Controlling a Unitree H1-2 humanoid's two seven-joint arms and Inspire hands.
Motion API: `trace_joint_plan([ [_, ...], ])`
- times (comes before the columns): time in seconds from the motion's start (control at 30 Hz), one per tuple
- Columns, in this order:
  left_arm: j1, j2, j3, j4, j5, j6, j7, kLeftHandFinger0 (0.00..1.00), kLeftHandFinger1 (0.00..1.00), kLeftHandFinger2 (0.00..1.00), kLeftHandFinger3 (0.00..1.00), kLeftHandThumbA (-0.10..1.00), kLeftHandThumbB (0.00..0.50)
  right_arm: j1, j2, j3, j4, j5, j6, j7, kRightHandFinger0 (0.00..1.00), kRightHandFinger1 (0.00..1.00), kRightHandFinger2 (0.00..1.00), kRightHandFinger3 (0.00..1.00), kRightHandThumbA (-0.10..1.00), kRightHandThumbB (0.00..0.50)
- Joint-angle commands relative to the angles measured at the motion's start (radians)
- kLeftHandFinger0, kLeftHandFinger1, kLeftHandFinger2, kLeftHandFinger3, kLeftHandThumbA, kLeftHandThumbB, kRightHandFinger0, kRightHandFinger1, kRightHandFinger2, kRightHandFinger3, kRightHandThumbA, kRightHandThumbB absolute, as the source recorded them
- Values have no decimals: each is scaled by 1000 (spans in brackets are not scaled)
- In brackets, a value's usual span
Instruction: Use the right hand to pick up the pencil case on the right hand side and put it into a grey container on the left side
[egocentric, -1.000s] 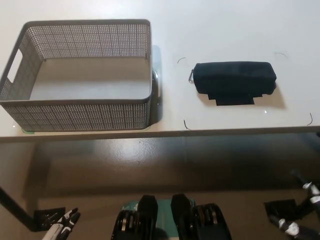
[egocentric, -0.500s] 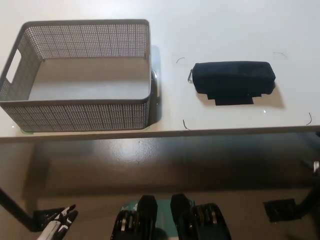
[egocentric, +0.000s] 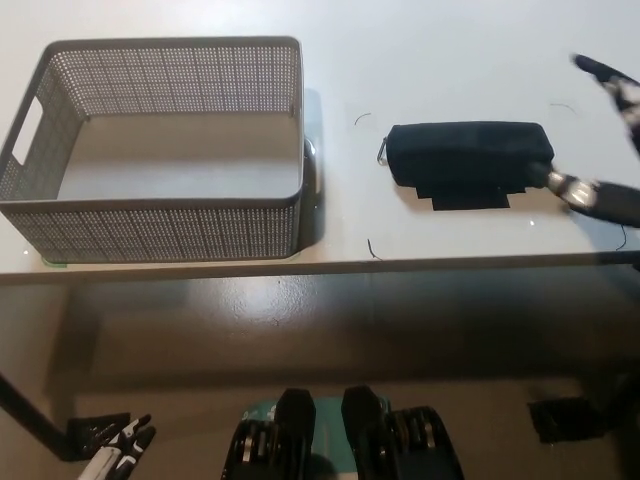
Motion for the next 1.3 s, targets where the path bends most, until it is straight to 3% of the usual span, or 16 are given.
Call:
trace_joint_plan([
  [0.0,11,25,7,-24,20,-38,0,1000,1000,1000,1000,1000,333,-219,-19,104,165,-149,32,88,1000,1000,1000,1000,783,500],
  [0.27,24,23,9,-32,18,-42,-2,1000,1000,1000,1000,1000,326,-369,6,213,324,-207,55,112,1000,1000,1000,1000,779,500],
  [0.4,33,19,10,-40,12,-49,-4,1000,1000,1000,1000,1000,314,-504,45,310,557,-290,32,87,1000,1000,1000,1000,795,500],
  [0.7,40,16,8,-53,19,-41,-1,1000,1000,1000,1000,1000,313,-646,81,407,842,-323,-30,40,1000,1000,1000,1000,825,500],
  [0.8,38,13,5,-52,24,-32,-1,1000,1000,1000,1000,1000,324,-685,92,421,903,-316,-32,50,1000,1000,1000,1000,772,500],
  [1.0,38,14,4,-63,19,-26,-9,1000,1000,1000,1000,1000,310,-732,109,452,989,-335,-47,42,1000,1000,1000,1000,764,500],
  [1.27,31,12,2,-59,41,-33,3,1000,1000,1000,1000,1000,330,-775,141,463,1078,-335,-54,59,1000,1000,1000,1000,719,500],
])
